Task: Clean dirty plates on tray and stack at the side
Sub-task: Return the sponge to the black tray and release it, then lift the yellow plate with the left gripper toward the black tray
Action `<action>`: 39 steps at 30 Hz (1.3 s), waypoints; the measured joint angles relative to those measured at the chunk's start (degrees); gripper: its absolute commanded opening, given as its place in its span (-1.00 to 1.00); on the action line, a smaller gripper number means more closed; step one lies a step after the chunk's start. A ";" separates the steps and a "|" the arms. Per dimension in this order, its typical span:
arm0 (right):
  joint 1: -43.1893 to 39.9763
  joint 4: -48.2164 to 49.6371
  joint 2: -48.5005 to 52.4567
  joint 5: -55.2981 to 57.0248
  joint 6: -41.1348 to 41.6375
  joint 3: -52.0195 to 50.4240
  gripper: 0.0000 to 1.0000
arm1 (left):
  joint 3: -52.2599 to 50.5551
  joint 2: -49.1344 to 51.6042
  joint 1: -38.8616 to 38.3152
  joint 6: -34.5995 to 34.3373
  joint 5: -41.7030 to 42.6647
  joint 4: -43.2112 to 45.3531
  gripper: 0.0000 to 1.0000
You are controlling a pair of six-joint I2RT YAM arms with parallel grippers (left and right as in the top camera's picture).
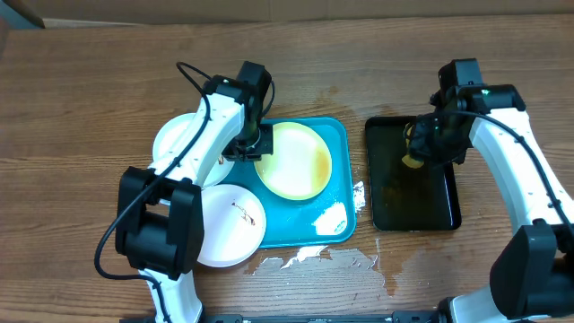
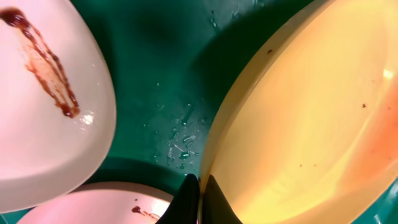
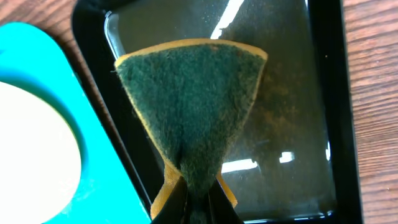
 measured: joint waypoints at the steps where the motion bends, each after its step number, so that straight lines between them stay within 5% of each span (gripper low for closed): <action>1: 0.00 0.63 0.00 0.00 -0.02 -0.76 -0.92 | 0.59 0.00 0.11 0.00 -0.02 -0.24 -0.92; 16: 0.02 17.59 0.00 0.17 -0.04 -14.88 -0.89 | 3.89 0.00 0.22 0.00 -0.02 -2.19 -0.92; 24: 0.00 17.81 0.00 1.66 0.33 -15.23 -0.07 | 7.19 0.02 0.22 0.00 0.00 -5.11 -0.92; 31: -0.07 14.88 0.00 2.10 -0.09 -15.06 0.08 | 10.99 0.02 0.22 0.00 0.31 -6.16 -0.92; 33: -0.46 12.55 0.00 2.12 -0.02 -14.23 0.26 | 11.50 0.04 0.22 0.00 0.50 -6.64 -0.92; 35: -1.25 10.82 0.00 2.10 0.00 -12.79 0.82 | 12.02 0.04 0.22 0.00 0.68 -7.13 -0.92; 39: -3.56 9.20 0.00 1.97 0.35 -9.55 1.00 | 13.27 0.04 0.15 0.00 0.70 -7.72 -0.92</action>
